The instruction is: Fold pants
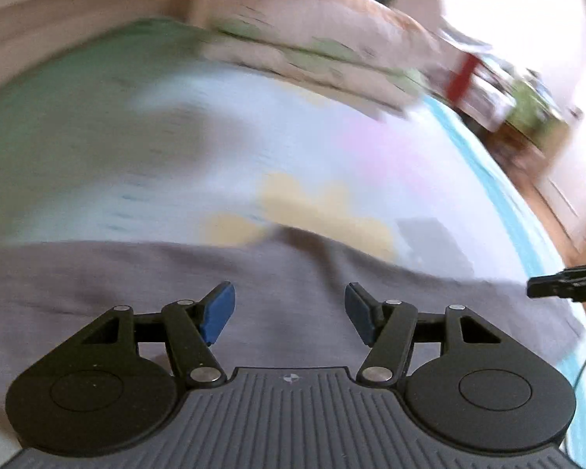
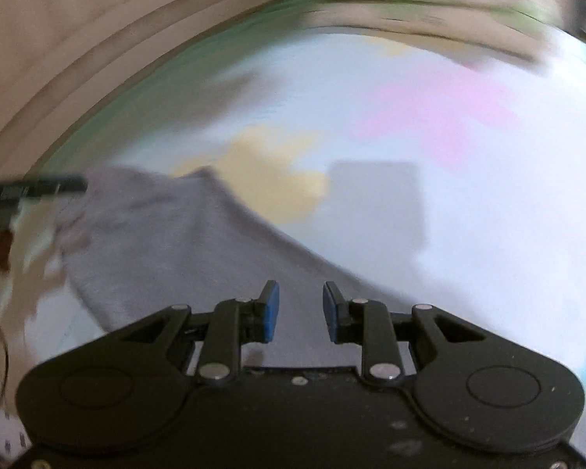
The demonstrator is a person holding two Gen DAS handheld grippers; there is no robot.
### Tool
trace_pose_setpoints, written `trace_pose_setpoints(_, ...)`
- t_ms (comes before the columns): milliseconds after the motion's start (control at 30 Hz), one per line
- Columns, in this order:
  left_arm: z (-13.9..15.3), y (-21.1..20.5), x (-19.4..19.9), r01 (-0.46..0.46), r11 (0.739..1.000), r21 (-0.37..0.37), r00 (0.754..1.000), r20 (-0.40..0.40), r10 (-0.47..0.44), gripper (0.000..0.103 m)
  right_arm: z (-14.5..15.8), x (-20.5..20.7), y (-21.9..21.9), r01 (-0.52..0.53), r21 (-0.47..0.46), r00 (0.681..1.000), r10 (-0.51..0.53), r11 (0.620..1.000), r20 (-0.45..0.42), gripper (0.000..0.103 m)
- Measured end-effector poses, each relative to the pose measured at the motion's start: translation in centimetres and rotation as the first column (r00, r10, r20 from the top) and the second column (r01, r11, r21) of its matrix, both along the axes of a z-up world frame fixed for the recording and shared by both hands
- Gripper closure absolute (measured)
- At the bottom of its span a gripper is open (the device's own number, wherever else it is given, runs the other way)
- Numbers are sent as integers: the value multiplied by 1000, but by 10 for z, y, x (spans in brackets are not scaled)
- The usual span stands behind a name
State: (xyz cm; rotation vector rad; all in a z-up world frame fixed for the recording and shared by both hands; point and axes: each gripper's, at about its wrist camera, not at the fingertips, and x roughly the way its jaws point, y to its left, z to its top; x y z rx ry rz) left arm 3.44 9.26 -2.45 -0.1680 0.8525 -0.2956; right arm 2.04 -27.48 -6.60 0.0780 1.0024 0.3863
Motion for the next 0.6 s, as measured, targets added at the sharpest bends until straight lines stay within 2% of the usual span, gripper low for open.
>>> trace_pose_setpoints(33, -7, -17, 3, 48, 999, -10, 999, -11, -48, 42, -6, -16, -15, 89, 12, 996, -89, 996, 3, 75)
trace_pose_setpoints(100, -18, -46, 6, 124, 992, -10, 992, -23, -124, 42, -19, -51, -43, 260, 14, 965, -260, 966, 20, 75)
trace_pose_setpoints(167, -30, -72, 6, 197, 980, -8, 979, -48, -197, 42, -33, -84, -65, 430, -1, 902, -430, 903, 38, 74)
trace_pose_setpoints(267, -47, -99, 3, 299, 954, 2, 951, -84, -298, 42, -53, -128, -91, 633, -4, 774, -633, 774, 35, 74)
trace_pose_setpoints(333, -61, -110, -2, 350, 936, 34, 931, -121, -344, 42, -60, -147, -94, 694, -68, 720, -690, 717, 76, 74)
trace_pose_setpoints(400, -82, -113, -4, 367, 930, 9, 907, -227, -355, 42, -61, -159, -104, 722, -117, 692, -712, 682, 119, 74)
trace_pose_setpoints(467, -88, -105, -11, 324, 945, -42, 923, -204, -325, 35, -59, -167, -117, 756, -149, 654, -738, 637, 164, 74)
trace_pose_setpoints(600, -89, -101, -6, 297, 952, -69, 926, -224, -305, 35, -49, -176, -164, 832, -162, 554, -804, 530, 217, 74)
